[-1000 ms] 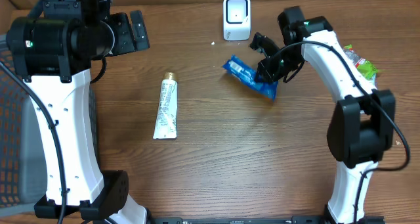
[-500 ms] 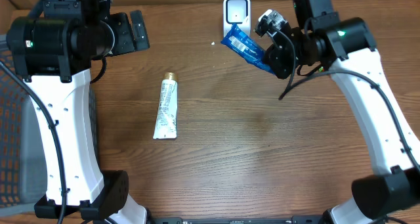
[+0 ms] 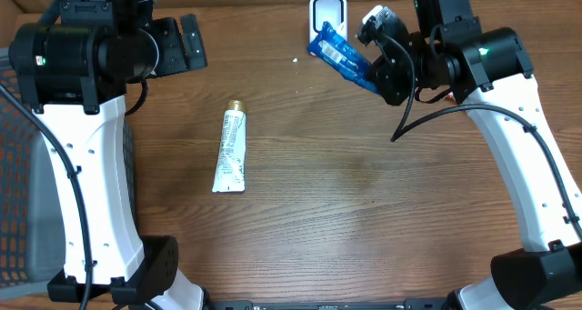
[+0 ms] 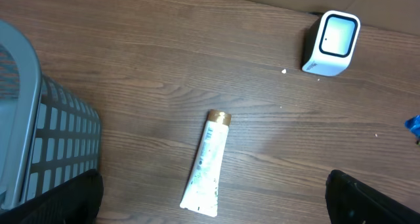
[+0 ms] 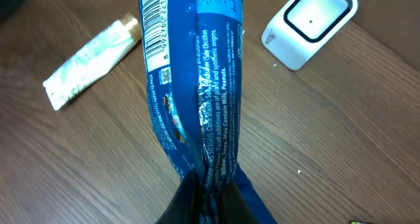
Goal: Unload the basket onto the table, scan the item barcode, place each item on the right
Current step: 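Lift the blue packet and hold it at the white scanner, then lower the blue packet back onto the table centre and release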
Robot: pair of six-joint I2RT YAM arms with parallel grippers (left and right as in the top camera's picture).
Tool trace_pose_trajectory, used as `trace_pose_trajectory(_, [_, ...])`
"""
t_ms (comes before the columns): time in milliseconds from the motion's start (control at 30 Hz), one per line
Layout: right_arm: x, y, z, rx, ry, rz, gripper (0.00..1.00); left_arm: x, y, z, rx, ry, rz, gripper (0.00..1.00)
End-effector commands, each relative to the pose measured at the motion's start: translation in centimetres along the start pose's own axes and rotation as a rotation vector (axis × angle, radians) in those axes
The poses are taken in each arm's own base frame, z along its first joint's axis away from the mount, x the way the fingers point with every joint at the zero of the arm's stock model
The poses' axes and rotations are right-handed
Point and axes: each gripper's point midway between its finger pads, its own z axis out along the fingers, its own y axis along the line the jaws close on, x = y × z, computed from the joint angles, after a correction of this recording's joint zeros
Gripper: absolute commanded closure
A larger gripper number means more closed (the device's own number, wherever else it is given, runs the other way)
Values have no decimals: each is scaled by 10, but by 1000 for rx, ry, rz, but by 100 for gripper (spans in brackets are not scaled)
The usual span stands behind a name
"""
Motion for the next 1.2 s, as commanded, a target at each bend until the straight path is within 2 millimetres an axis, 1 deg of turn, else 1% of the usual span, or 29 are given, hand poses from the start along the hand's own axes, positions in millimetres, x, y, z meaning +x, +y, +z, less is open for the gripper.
trace_pose_trajectory(0, [-5, -9, 1, 45, -6, 73, 96, -1, 1, 0, -8, -5, -13, 1])
trace_pose_trajectory(100, [1, -20, 16, 73, 28, 167, 96, -1, 1, 0, -8, -5, -13, 0])
trace_pose_trajectory(267, [17, -26, 52, 56, 107, 370, 96, -1, 1, 0, -8, -5, -13, 0])
trace_pose_trajectory(300, [24, -27, 63, 51, 141, 426, 96, -1, 1, 0, -8, -5, -13, 0])
trace_pose_trajectory(400, [43, -31, 85, 69, 222, 527, 96, -1, 1, 0, -8, -5, -13, 0])
trace_pose_trajectory(467, [61, -37, 100, 124, 289, 609, 96, -1, 1, 0, -8, -5, -13, 0])
trace_pose_trajectory(533, [75, -43, 111, 178, 339, 657, 96, -1, 1, 0, -8, -5, -13, 0])
trace_pose_trajectory(567, [86, -49, 118, 231, 370, 689, 96, -1, 1, 0, -8, -5, -13, 0])
trace_pose_trajectory(633, [102, -64, 125, 361, 404, 738, 96, -1, 1, 0, -8, -5, -13, 0])
trace_pose_trajectory(700, [114, -77, 128, 489, 408, 795, 96, -1, 1, 0, -8, -5, -13, 0])
trace_pose_trajectory(867, [127, -86, 132, 658, 379, 852, 96, -1, 1, 0, -8, -5, -13, 0])
trace_pose_trajectory(1000, [132, -79, 140, 699, 371, 831, 96, -1, 1, 0, -8, -5, -13, 0])
trace_pose_trajectory(1167, [130, -60, 153, 702, 367, 768, 96, -1, 1, 0, -8, -5, -13, 0])
